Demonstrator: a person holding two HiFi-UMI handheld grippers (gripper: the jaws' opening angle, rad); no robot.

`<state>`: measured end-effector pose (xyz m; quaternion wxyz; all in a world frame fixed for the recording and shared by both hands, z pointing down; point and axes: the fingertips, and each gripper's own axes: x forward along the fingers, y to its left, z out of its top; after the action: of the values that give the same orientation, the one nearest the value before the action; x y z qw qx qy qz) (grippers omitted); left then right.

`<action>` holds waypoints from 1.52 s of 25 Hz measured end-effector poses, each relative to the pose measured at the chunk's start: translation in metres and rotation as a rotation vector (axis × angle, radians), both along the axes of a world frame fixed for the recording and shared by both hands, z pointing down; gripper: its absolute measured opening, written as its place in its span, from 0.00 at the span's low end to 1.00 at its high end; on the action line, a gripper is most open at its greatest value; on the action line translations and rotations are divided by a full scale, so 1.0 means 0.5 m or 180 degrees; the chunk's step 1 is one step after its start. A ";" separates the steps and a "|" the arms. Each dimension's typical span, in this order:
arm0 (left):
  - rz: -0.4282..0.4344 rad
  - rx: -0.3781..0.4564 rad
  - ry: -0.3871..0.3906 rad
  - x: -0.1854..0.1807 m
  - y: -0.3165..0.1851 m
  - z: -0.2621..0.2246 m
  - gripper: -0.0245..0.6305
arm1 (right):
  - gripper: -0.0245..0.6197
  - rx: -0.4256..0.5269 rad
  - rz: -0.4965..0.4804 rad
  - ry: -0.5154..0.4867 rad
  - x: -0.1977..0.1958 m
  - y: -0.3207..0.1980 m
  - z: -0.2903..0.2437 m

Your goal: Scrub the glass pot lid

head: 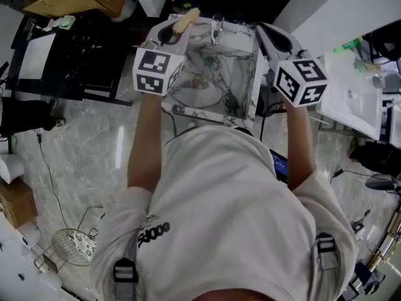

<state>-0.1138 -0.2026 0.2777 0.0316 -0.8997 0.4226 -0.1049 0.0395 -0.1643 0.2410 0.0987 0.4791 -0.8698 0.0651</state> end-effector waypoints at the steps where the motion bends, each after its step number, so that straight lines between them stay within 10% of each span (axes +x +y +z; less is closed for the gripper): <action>1: -0.0018 0.0077 0.0001 -0.001 0.000 -0.023 0.12 | 0.04 0.0077 0.0006 0.0009 0.002 -0.002 -0.019; 20: -0.0104 0.0908 -0.0008 0.003 0.039 -0.288 0.12 | 0.04 0.0731 -0.0133 0.0124 -0.015 -0.004 -0.215; 38: -0.0063 0.0834 -0.0030 0.015 0.034 -0.263 0.12 | 0.04 0.0651 -0.0202 0.0303 -0.026 -0.017 -0.184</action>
<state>-0.1066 -0.1858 0.1463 0.1499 -0.8831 0.4414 -0.0533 0.0268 -0.1726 0.1492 0.0924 0.4615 -0.8809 -0.0500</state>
